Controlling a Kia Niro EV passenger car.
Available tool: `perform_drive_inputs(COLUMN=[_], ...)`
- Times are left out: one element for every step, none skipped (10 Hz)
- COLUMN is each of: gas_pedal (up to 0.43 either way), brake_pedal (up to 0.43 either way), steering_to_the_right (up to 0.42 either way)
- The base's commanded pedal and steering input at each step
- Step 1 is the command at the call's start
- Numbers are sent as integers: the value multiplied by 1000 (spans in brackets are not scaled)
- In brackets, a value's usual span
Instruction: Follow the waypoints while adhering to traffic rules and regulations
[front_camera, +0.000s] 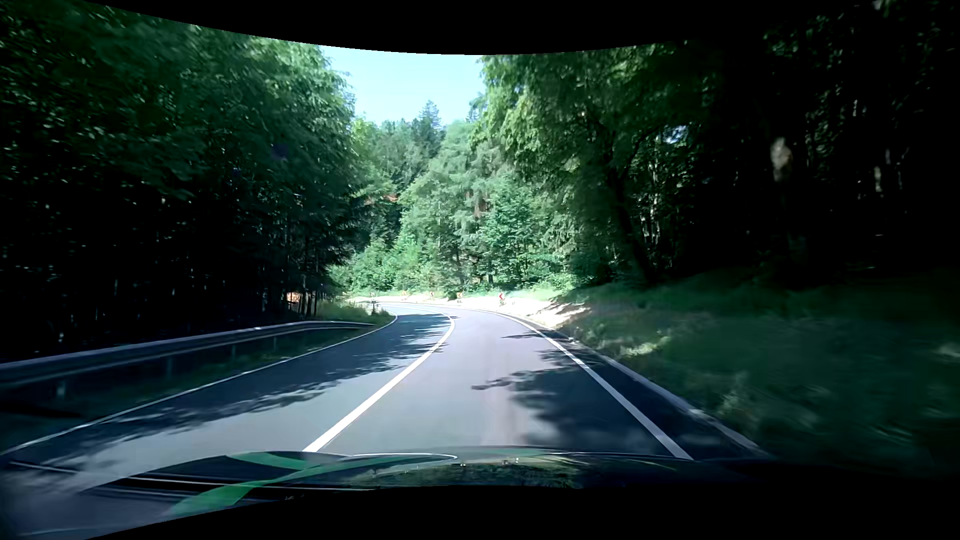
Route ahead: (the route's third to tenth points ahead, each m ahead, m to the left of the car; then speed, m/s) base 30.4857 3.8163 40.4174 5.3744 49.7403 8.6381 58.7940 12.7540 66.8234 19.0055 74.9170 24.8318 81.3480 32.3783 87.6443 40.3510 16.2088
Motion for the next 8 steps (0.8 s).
perform_drive_inputs(gas_pedal=[47,59,67,87,98,130,138,138], brake_pedal=[0,0,0,0,0,0,0,0], steering_to_the_right=[-26,-27,-29,-30,-31,-31,-31,-31])
